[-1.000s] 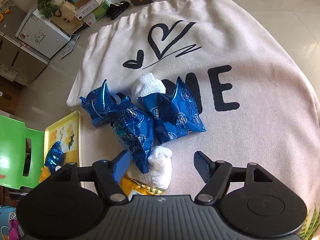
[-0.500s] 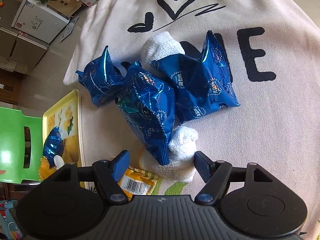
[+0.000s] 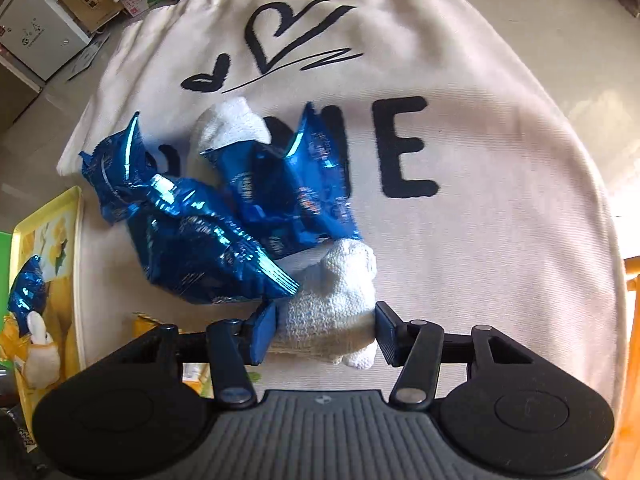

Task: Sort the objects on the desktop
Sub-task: 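Close right tool on a white knit glove while left tool holds yellow bag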

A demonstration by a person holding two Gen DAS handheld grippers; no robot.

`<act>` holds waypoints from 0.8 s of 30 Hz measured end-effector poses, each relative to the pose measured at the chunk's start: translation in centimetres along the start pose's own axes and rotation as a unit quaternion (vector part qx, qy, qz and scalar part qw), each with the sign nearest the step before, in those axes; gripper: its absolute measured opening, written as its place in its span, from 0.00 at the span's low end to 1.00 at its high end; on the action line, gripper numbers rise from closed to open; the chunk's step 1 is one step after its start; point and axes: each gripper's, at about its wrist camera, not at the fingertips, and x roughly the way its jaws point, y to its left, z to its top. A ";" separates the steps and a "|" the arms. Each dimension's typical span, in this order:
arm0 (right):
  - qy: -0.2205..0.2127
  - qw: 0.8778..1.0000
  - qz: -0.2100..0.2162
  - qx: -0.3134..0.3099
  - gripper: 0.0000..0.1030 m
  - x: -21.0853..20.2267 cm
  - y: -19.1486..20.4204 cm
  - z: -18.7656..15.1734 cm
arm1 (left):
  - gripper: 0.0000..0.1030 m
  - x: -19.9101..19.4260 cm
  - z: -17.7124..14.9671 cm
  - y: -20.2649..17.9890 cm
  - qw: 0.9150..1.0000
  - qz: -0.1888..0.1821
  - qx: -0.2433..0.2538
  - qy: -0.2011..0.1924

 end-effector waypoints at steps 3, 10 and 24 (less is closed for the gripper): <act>0.013 0.999 0.003 0.047 0.53 -0.4 -3.1 0.1 | 0.99 -0.6 -0.2 -0.4 1.000 -0.010 0.004 -0.007; 0.026 0.998 0.021 0.046 0.70 -1.1 -3.4 -0.2 | 0.99 -1.1 -0.1 0.0 1.000 0.005 -0.003 -0.028; 0.047 0.998 0.007 0.031 0.73 0.9 -2.7 -0.8 | 0.99 -0.4 -1.8 -0.8 0.998 0.042 0.034 -0.036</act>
